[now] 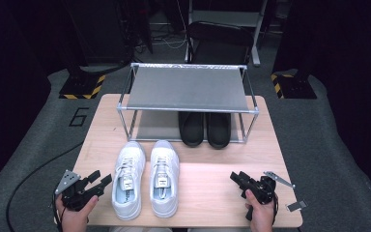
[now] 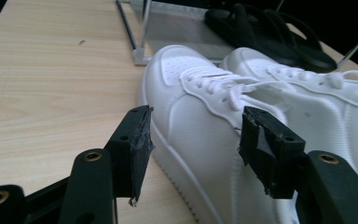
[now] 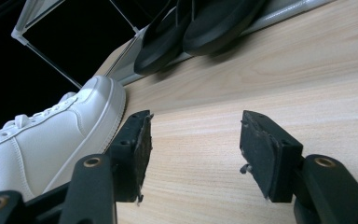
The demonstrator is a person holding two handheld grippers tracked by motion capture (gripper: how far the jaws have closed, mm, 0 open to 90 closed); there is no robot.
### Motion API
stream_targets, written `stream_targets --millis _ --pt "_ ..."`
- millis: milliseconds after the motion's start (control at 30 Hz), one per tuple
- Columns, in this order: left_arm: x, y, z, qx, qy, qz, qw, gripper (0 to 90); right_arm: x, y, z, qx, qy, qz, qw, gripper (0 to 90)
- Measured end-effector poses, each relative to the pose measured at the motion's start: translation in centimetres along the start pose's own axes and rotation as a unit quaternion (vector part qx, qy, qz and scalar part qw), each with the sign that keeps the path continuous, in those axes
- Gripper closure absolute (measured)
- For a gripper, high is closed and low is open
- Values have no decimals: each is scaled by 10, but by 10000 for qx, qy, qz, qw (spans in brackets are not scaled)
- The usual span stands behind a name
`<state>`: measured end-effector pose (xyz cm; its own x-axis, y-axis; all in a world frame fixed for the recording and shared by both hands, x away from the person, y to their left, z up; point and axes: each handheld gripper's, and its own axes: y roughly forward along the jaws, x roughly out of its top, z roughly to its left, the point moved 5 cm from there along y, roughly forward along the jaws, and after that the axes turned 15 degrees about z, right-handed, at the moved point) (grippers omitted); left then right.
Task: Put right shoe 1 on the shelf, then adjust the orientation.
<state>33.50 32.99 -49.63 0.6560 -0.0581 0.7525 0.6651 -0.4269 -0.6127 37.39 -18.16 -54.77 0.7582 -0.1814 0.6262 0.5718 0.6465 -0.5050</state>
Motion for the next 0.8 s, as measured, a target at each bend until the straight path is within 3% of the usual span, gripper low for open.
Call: stream_targets --millis 100,133,333,367,433,567,633,700,800 --pt "0 0 -4 53 -2 16 10000 423 1 0 2 -56 1 -11 10000 430" --pt "0 -1 -5 16 -170 -31 9999 418 1 0 2 -72 20 -6 10000 430" --pt "1 -6 -8 -102 -197 -40 9997 388 -1 3 5 -22 -36 33 10000 439" --pt "1 -8 -11 -123 -150 14 9998 396 0 3 5 -138 -165 -5 9998 436" --pt "2 -9 -15 -158 -57 58 9998 424 0 2 5 -273 -190 -55 9994 430" --pt "2 -8 -21 -145 70 103 9998 473 0 0 5 -313 -145 -128 9993 430" --pt "0 -7 -26 -101 189 226 9995 475 0 0 5 -268 -110 -140 9995 432" --pt "-1 -6 -27 -76 201 259 9994 476 0 1 4 -123 -104 -135 9998 443" --pt "-3 -1 -28 -35 186 300 9994 480 0 1 4 -117 -117 -96 9998 463"
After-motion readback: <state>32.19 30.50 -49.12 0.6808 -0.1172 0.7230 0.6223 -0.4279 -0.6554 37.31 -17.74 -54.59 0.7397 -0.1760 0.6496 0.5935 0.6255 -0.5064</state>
